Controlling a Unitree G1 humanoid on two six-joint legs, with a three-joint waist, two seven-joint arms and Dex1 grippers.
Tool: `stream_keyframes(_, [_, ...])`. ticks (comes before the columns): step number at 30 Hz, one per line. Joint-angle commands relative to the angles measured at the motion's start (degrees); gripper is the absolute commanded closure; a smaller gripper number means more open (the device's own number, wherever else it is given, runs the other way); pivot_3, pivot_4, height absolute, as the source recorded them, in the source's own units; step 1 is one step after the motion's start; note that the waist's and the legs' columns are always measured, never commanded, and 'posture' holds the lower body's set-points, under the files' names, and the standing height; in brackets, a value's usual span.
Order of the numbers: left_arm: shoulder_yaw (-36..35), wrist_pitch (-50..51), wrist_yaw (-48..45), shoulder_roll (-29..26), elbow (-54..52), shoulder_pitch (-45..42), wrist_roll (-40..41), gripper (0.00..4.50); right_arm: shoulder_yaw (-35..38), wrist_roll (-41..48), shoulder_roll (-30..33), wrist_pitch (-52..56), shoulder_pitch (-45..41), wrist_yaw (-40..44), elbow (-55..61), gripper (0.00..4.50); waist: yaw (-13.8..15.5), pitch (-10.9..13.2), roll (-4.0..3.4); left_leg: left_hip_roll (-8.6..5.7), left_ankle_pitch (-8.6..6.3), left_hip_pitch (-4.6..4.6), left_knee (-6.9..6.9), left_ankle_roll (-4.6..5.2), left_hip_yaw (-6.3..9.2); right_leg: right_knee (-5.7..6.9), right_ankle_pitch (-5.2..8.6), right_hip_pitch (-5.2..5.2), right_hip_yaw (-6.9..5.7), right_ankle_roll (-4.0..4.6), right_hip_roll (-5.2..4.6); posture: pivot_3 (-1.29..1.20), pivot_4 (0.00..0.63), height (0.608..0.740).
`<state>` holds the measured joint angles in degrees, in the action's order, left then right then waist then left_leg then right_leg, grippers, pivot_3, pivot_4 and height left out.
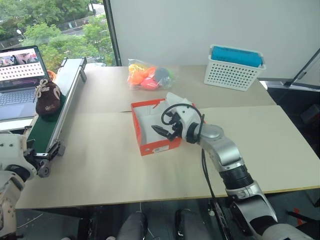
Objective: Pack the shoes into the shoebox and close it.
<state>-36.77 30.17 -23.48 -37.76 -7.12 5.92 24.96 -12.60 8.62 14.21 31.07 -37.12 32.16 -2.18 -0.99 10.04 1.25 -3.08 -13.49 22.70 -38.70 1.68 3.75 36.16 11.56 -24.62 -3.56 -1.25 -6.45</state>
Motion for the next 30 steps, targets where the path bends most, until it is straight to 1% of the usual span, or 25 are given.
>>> stream_keyframes(1, [-3.8,-2.9,3.4,1.0,6.4,-1.3,-1.2,0.07,2.7,0.2,1.3,1.1,0.5,-0.7,1.4,0.0,0.1,0.0,0.0,0.01,0.0,0.01,0.01,0.0,-0.08,0.0,-0.01,-0.05,0.06,0.01,0.01,0.0,0.15,0.74])
stream_keyframes(4, [-4.4,-4.4,3.2,0.1,9.2,-2.6,-1.2,0.07,3.4,0.4,1.9,1.7,0.9,-0.9,2.0,0.0,0.3,0.0,0.17,0.02,0.0,0.16,0.02,0.0,-0.24,0.01,-0.07,-0.31,0.19,0.09,0.01,0.0,0.15,0.74])
stream_keyframes(5, [-3.8,-4.8,2.6,-0.5,9.9,-2.9,-1.6,0.07,3.6,0.4,2.0,1.8,1.0,-0.9,2.2,0.0,0.4,0.0,0.17,0.02,0.0,0.19,0.02,0.0,-0.29,0.03,-0.29,-0.37,0.24,0.45,0.0,0.0,0.15,0.74])
stream_keyframes(13, [-0.6,-7.1,0.5,-3.1,15.8,-6.6,-4.0,0.07,4.3,0.5,2.6,3.1,2.4,-1.8,4.2,0.0,0.3,0.0,0.17,0.06,0.0,0.17,0.02,0.01,-0.58,0.02,-0.33,-0.44,0.51,0.45,0.05,0.0,0.15,0.74])
stream_keyframes(19, [-0.6,-9.6,2.4,-4.5,22.3,-10.3,-6.2,0.07,5.2,1.0,2.5,4.6,3.8,-2.9,6.1,0.0,0.2,0.0,0.19,0.08,-0.01,0.17,0.04,0.01,-0.71,0.04,-0.37,-0.51,0.63,0.48,0.07,0.0,0.15,0.74])
stream_keyframes(23, [1.1,-10.5,3.8,-3.9,24.8,-12.3,-7.6,0.07,5.7,1.3,2.4,5.0,3.8,-3.3,6.5,0.0,0.3,0.0,0.19,0.1,-0.01,0.15,0.05,0.01,-0.76,0.05,-0.39,-0.52,0.69,0.46,0.08,0.0,0.15,0.74])
stream_keyframes(27, [3.4,-10.4,3.5,-1.4,22.8,-13.0,-7.1,0.07,6.0,1.4,2.4,5.1,3.6,-3.4,6.5,0.0,0.5,0.0,0.19,0.12,-0.01,0.14,0.04,0.01,-0.77,0.06,-0.4,-0.51,0.7,0.46,0.09,0.0,0.15,0.74])
stream_keyframes(29, [3.7,-10.4,3.7,-0.5,21.7,-13.2,-6.7,0.63,6.0,1.4,2.5,5.1,3.5,-3.4,6.6,0.0,0.8,0.0,0.19,0.1,0.0,0.14,0.04,0.02,-0.77,0.06,-0.41,-0.51,0.69,0.46,0.06,0.0,0.15,0.74])
stream_keyframes(30, [3.7,-10.4,3.8,-0.3,21.6,-13.3,-6.6,0.72,6.1,1.5,2.5,5.1,3.5,-3.5,6.6,0.0,1.2,0.0,0.19,0.1,0.0,0.14,0.04,0.02,-0.77,0.05,-0.42,-0.5,0.7,0.46,0.05,0.0,0.15,0.74])
